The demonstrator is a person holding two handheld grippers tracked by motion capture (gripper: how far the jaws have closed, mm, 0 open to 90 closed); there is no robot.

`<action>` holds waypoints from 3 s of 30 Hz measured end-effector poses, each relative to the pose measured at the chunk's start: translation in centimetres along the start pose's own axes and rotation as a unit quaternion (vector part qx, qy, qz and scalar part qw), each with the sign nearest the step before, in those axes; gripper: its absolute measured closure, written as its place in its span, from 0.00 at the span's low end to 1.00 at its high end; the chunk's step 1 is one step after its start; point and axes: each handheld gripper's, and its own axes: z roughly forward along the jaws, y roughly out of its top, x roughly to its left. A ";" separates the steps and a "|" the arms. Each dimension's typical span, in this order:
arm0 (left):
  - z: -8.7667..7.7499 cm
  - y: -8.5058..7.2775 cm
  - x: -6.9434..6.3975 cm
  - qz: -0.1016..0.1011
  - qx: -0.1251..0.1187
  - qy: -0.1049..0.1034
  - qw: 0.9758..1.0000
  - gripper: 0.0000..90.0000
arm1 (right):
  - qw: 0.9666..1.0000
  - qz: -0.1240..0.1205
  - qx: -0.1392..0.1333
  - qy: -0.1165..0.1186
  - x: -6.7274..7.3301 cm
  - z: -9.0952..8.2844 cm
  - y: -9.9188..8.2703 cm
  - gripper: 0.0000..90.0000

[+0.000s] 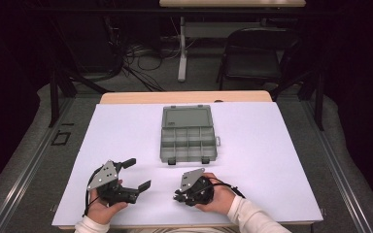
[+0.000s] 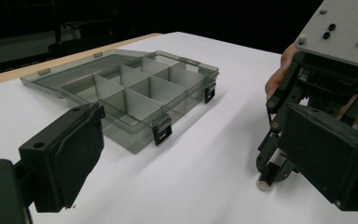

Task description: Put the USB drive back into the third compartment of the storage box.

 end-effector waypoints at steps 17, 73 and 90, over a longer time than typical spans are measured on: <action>0.0 0.0 0.1 0.000 0.007 -0.008 1.000 0.07 | 1.000 -0.011 -0.001 0.001 0.0 0.0 0.0 0.88; -0.1 0.0 0.1 0.000 0.005 -0.007 1.000 0.07 | 0.994 0.041 -0.089 -0.040 -1.7 -4.9 0.1 0.88; 0.0 0.0 0.1 -0.004 -0.001 0.000 1.000 0.07 | 0.987 0.068 -0.116 -0.085 -3.4 -7.5 -0.7 0.88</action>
